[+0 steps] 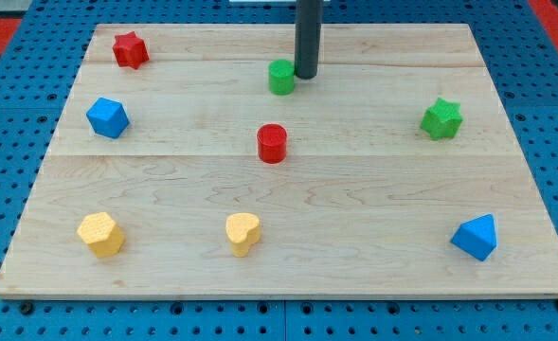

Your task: Push the green circle into the blue cube

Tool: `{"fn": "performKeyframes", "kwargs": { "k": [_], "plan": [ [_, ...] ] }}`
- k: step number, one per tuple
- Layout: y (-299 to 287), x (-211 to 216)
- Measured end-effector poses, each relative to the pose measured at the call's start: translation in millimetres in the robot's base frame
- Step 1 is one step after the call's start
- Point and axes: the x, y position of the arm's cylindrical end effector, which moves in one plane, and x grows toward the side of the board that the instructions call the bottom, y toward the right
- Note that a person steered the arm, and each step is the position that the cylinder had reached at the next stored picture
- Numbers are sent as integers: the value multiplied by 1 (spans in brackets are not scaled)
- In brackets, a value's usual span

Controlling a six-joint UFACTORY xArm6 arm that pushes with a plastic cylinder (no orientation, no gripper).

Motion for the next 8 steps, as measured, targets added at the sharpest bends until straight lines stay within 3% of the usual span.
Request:
{"fn": "performKeyframes", "kwargs": {
  "k": [1,3,4,5,6,8],
  "plan": [
    [-32,33],
    [-26,19],
    [-70,-1],
    [-150,11],
    [-156,4],
    [-235,26]
  ]
}}
